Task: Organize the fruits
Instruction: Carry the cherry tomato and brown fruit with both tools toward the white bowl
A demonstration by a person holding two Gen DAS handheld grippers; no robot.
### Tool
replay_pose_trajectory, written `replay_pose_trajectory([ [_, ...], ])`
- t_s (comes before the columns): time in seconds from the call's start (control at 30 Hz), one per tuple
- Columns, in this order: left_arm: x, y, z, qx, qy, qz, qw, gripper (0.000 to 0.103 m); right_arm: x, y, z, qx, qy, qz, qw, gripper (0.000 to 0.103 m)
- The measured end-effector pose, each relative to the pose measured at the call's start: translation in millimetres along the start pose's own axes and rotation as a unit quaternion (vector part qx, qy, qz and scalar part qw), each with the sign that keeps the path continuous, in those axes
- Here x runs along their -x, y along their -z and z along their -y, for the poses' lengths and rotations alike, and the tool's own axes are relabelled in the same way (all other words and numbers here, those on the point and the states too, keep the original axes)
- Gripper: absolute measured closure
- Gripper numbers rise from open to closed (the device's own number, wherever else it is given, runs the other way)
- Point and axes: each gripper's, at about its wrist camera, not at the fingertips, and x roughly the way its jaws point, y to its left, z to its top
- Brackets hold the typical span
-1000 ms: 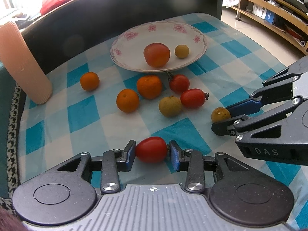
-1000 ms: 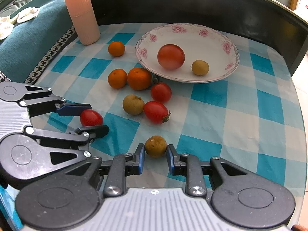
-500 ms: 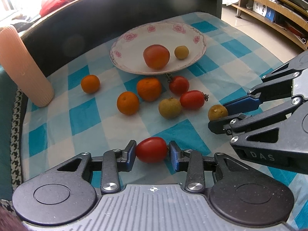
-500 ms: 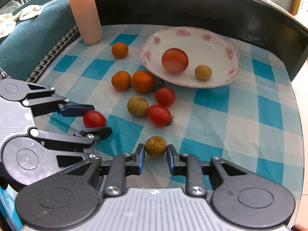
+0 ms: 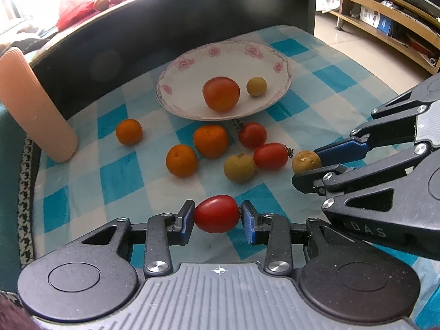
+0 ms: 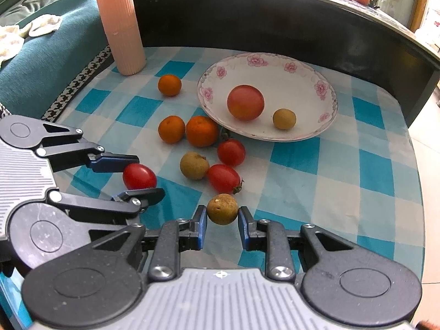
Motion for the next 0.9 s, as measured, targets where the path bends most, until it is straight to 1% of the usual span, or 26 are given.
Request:
replay_pose_trajectory([
  [0.27,3.0,-5.3,-4.0,0.008,-0.006,0.005,0.9999,0.058,2.3,-1.2,0.3,-0.001,0.001,0.003,1.000,0.063],
  [0.9,7.6,-28.8,-2.0,0.010,-0.023,0.026,0.9993,0.059,13.6,-16.3,6.6,-0.012,0.027,0.029,0.999,0.063],
])
